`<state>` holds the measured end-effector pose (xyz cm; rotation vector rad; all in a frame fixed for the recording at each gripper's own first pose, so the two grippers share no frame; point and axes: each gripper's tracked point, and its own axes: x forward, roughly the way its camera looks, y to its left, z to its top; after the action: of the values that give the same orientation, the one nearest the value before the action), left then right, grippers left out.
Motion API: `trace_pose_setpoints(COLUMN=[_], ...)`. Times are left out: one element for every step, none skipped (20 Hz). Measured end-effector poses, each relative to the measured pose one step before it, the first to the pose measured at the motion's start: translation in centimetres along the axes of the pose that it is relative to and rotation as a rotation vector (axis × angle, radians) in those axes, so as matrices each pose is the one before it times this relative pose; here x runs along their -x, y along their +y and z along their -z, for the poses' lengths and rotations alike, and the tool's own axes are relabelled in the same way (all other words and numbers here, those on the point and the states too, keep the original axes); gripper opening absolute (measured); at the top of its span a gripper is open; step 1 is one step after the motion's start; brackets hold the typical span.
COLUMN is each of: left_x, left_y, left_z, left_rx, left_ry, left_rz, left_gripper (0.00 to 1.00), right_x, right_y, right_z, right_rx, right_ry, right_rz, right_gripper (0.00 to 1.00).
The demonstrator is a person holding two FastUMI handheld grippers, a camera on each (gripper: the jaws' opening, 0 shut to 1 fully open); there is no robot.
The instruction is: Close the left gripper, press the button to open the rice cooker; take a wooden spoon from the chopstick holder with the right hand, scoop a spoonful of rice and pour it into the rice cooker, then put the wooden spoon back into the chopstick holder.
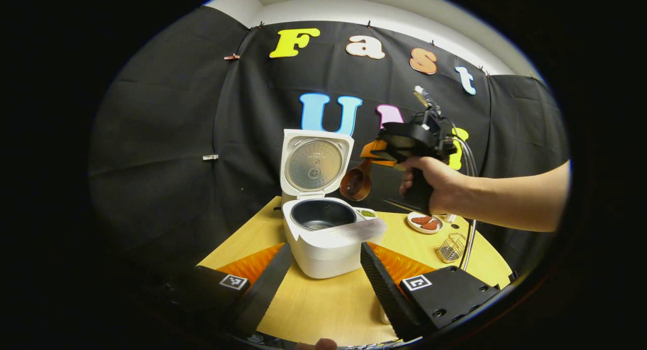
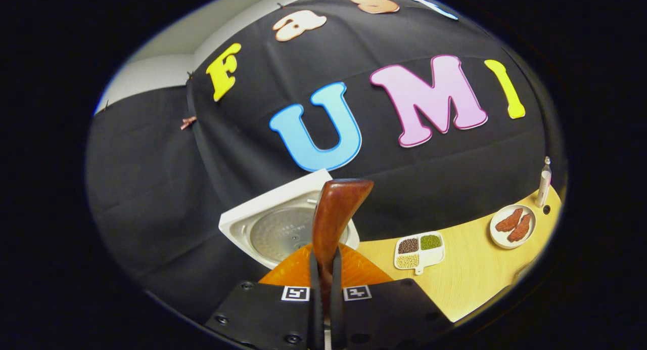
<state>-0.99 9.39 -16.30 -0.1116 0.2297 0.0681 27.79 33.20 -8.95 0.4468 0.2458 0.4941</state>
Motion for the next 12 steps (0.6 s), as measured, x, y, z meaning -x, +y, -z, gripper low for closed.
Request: trace_pose_setpoints(left_x=[0.014,-0.072,-0.062,-0.194,-0.206,-0.212,-0.272,-0.213,-0.126,-0.162,-0.233,-0.22], left_y=[-0.267,-0.323,-0.321,-0.396,-0.242,-0.096,-0.163,-0.183,-0.158,-0.15,-0.239,-0.229], left_z=[-0.121,-0.357,-0.299,-0.26,-0.032,-0.027,-0.048,-0.17,-0.045,-0.106,-0.056,-0.139], left_rx=[-0.00323,-0.00268,-0.00385,-0.00601,-0.00709,-0.0055,-0.00253,-0.00126,-0.00179,-0.00265,-0.00406,-0.00586], left_ry=[-0.00253,-0.00687,-0.00601,-0.00485,0.0001,0.00213,0.00216,0.00117,0.00062,0.00006,0.00196,0.00096], left_rz=[0.00242,0.00521,0.00506,0.00674,0.00215,-0.0018,-0.00011,0.00182,-0.00016,-0.00099,0.00088,0.00234], left_gripper=[0.95,0.95,0.95,0.95,0.95,0.95,0.95,0.95,0.95,0.95,0.95,0.95], right_x=[1.374,1.459,1.574,1.641,1.739,1.773,1.58,1.56,1.42,1.321,1.275,1.096], right_y=[-0.44,-0.672,-0.616,-0.783,-0.999,-1.049,-1.122,-1.24,-1.675,-2.011,-2.129,-2.207], right_z=[-1.321,-1.314,-1.39,-1.322,-1.495,-1.377,-1.202,-1.21,-1.02,-0.736,-0.56,-0.389], right_rx=[-0.01401,-0.00951,-0.00185,0.01551,0.01996,0.0077,-0.00176,0.00048,0.01477,0.02253,0.01818,0.01603], right_ry=[-0.02182,-0.02271,-0.01979,-0.02422,-0.02816,-0.02359,-0.01771,-0.01713,-0.01301,-0.00495,-0.00468,-0.00024], right_rz=[-0.00511,-0.00232,0.00018,0.00446,0.01137,0.01234,0.00929,0.01055,0.0155,0.02506,0.02648,0.02802], right_gripper=[0.1,0.1,0.1,0.1,0.09,0.1,0.09,0.09,0.09,0.14,0.09,0.14])
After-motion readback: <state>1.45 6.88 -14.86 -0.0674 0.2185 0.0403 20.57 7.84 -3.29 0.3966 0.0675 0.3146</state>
